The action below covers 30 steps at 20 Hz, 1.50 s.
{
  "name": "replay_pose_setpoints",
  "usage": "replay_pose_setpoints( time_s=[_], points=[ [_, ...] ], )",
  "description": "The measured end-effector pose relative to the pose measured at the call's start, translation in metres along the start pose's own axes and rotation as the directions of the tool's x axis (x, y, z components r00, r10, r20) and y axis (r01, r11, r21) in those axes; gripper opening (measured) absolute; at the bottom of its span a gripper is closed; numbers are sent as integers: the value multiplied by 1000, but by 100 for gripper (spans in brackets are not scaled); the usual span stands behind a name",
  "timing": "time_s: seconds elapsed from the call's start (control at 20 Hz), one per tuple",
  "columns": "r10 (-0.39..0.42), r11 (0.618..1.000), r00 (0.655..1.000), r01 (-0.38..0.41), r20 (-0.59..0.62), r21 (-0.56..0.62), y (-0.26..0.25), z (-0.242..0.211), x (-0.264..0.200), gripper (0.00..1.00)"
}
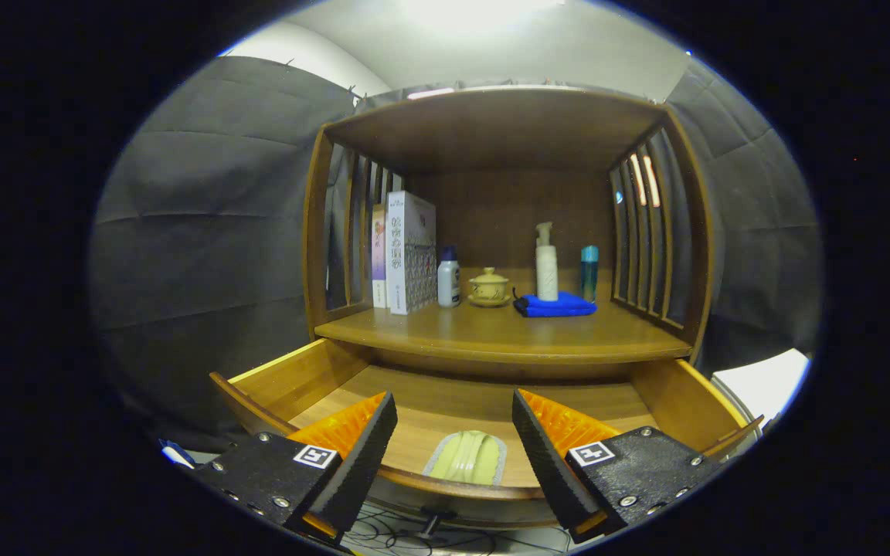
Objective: Pull open the drawer, take out the items inside it, and place them on the countertop above the cabinet.
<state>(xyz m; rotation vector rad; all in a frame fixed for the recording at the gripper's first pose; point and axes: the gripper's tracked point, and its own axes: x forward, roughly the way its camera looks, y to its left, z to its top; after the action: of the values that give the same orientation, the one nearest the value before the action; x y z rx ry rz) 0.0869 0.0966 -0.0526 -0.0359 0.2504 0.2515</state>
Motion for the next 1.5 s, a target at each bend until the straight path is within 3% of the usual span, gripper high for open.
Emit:
replay_pose_setpoints(
  time_s=[0.25, 0.75, 0.95, 1.1, 1.25, 1.35, 1.5],
  points=[
    [9, 999, 983, -1, -185, 41, -7, -26, 29, 94],
    [1, 998, 920, 23, -392, 59, -15, -58, 64, 91],
    [19, 997, 886, 20, -463, 79, -15, -68, 67, 77],
    [33, 997, 856, 9, -516, 78, -15, -77, 67, 61],
    [40, 994, 837, 21, -546, 106, -17, -82, 67, 53],
    [34, 995, 827, 27, -561, 100, -19, -85, 68, 49],
    [5, 996, 834, 48, -552, 81, -27, -85, 69, 34]
  ],
)
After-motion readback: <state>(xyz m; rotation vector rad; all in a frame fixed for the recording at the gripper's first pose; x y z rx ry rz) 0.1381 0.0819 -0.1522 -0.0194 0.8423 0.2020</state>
